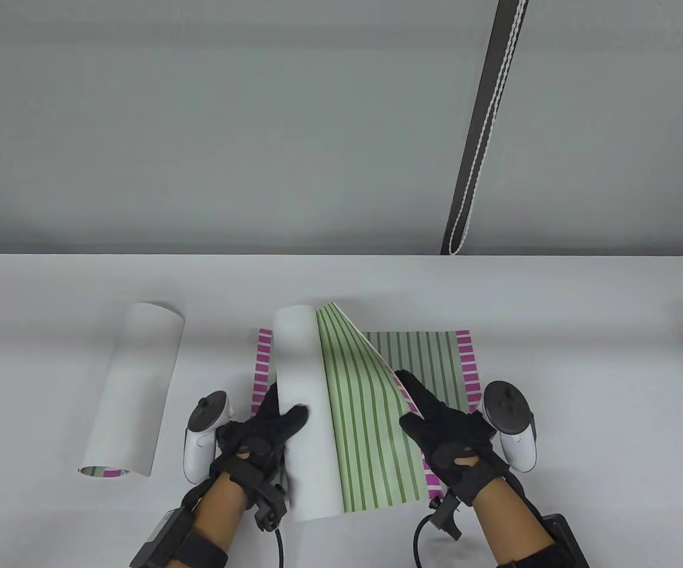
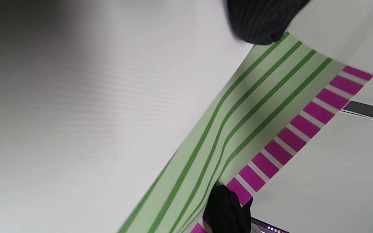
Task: Unroll mouse pads and stack together
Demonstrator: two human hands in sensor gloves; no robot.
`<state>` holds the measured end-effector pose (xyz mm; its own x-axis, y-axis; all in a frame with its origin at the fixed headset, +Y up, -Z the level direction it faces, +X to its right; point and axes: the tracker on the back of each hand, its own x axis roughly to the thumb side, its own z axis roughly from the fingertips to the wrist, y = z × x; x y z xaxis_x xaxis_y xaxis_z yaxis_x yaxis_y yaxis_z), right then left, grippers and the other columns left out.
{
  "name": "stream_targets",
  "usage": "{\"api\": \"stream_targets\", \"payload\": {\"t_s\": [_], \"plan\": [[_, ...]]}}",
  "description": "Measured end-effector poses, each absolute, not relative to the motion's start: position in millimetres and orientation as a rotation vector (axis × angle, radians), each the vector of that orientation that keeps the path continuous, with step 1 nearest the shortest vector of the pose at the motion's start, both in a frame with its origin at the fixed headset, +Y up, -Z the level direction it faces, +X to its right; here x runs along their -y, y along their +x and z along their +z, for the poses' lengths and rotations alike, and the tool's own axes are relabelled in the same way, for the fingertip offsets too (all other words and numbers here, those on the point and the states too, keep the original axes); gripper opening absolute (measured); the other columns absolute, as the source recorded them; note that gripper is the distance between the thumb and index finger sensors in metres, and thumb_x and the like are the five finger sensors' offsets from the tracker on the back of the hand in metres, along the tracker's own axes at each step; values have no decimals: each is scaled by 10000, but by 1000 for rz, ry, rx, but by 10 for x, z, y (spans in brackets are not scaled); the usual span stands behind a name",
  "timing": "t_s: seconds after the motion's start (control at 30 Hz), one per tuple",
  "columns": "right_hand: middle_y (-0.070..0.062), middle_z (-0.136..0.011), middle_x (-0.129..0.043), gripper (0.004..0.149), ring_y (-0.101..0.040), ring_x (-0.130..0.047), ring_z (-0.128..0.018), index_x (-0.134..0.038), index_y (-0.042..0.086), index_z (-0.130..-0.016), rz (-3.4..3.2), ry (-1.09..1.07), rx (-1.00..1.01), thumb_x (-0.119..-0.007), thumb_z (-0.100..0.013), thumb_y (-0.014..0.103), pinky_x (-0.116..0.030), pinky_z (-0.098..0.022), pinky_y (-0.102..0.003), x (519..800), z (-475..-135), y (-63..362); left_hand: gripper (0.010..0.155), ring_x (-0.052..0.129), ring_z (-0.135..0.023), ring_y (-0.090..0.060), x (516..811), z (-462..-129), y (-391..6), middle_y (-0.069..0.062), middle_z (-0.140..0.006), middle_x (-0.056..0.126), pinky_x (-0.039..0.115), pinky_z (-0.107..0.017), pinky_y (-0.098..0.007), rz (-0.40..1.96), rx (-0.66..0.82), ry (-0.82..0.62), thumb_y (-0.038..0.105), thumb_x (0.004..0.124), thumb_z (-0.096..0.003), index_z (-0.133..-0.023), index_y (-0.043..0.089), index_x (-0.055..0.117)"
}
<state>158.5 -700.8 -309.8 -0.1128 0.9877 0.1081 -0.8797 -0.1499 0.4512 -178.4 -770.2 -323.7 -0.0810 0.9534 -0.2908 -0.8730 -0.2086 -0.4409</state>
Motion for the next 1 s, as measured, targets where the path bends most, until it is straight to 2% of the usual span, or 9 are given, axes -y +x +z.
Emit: {"api": "stream_targets", "payload": {"t_s": [0.17, 0.27, 0.37, 0.53, 0.83, 1.0], "plan": [[-317, -932, -707, 627, -397, -998, -610, -384, 91, -1090, 1664, 446, -321, -678, -537, 108, -897, -406, -436, 7007, -3083, 1570, 929, 777, -905, -339, 7731, -3223, -1793, -146, -1092, 412, 756, -634, -471, 1688, 193, -645, 535, 687, -492, -1030, 206, 4], [-319, -932, -704, 628, -397, -998, -610, -380, 86, -1090, 1683, 469, -322, -677, -537, 110, -897, -407, -434, 6974, -3061, 1517, 1060, 715, -933, -362, 7758, -3199, -1736, -166, -1106, 314, 724, -650, -489, 1683, 197, -693, 679, 700, -456, -1009, 195, -64], [-318, -932, -704, 627, -400, -996, -610, -383, 88, -1090, 1676, 483, -324, -677, -537, 111, -896, -407, -435, 6947, -3044, 1487, 1147, 671, -950, -364, 7769, -3192, -1684, -167, -1105, 244, 697, -667, -501, 1637, 213, -710, 722, 729, -429, -984, 188, -121], [-318, -932, -705, 627, -399, -998, -607, -383, 84, -1090, 1694, 478, -326, -678, -537, 110, -897, -406, -435, 6952, -3051, 1511, 1099, 753, -897, -322, 7805, -3212, -1716, -137, -1075, 364, 745, -636, -463, 1651, 165, -683, 629, 772, -444, -1003, 182, -62], [-320, -925, -718, 619, -392, -1012, -586, -405, 79, -1088, 1665, 421, -309, -682, -535, 107, -905, -391, -431, 6974, -3117, 1675, 948, 873, -823, -301, 7812, -3265, -1886, -131, -1054, 517, 819, -582, -429, 1697, 125, -633, 515, 734, -480, -1031, 219, 21], [-320, -926, -714, 621, -386, -1013, -587, -395, 67, -1086, 1649, 425, -308, -680, -536, 108, -907, -392, -425, 6943, -3098, 1656, 934, 833, -863, -330, 7827, -3255, -1897, -150, -1085, 466, 801, -604, -447, 1721, 169, -689, 557, 685, -495, -1036, 227, -1]]}}
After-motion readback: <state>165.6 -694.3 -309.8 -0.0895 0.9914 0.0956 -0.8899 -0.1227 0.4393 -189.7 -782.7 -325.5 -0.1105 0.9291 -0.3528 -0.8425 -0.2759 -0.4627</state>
